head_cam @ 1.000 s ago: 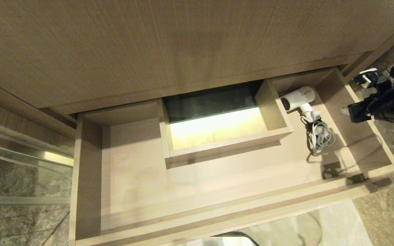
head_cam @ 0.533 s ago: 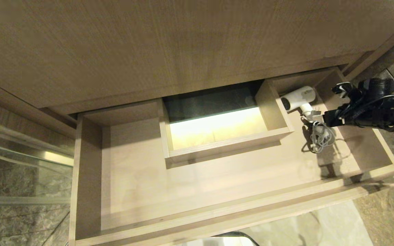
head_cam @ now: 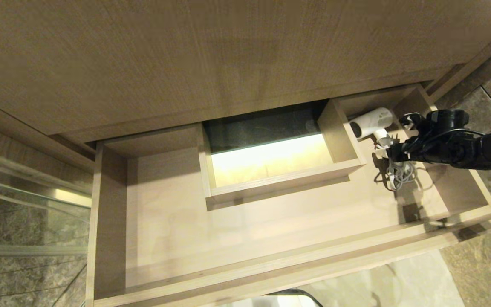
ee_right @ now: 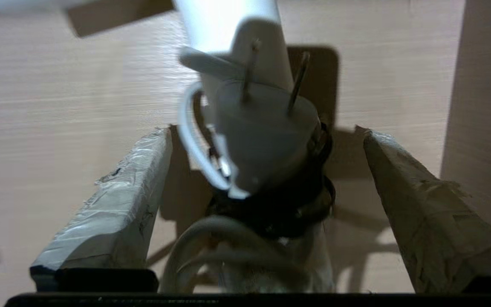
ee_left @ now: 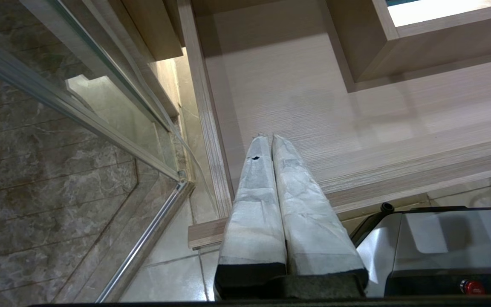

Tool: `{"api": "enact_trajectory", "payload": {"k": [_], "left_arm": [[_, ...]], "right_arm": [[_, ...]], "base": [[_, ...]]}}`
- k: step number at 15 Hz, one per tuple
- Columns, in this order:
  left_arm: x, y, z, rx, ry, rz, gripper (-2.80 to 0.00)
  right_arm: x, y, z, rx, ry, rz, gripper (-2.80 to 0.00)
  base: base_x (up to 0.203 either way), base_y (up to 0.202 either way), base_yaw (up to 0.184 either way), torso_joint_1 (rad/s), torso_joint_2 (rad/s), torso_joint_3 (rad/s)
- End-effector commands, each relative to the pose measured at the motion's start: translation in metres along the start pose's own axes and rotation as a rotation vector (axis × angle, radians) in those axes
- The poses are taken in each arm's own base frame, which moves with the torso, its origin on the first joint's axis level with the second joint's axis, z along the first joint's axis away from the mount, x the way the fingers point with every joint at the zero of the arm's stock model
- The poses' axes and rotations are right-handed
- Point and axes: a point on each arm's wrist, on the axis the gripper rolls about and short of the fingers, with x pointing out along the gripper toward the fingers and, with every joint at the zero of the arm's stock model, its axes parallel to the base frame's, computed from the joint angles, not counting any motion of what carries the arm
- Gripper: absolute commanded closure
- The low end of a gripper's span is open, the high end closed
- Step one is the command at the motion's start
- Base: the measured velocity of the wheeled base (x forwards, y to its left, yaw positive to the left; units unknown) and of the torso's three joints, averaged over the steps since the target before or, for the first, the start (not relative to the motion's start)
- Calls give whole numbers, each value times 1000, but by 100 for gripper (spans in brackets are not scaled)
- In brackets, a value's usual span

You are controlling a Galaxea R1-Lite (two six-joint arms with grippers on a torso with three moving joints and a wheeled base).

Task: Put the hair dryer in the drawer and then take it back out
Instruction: Take the hairdryer out

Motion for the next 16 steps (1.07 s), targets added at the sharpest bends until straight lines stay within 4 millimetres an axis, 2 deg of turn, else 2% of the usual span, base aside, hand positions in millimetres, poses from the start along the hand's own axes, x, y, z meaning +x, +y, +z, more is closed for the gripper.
{"api": "enact_trajectory", "payload": {"k": [1,3,4,9,16], "left_arm": [[0,0,0,0,-2,0,0],[0,0,0,0,0,0,0],[0,0,0,0,0,0,0],[0,0,0,0,1,0,0],[0,0,0,0,1,0,0]], "right_arm": [[13,0,-10,1,7,2,-280],[16,0,-12,-1,-1,2,-280],[16,0,-12,-2,-5,0,0],[13,-1,-7,-19,-24,-33,0],[-28,-3,26,-25,-77,-58,0]], "base": [[0,0,0,0,0,0],[0,0,0,0,0,0],[0,0,0,0,0,0],[0,0,0,0,0,0],[0,0,0,0,0,0]]}}
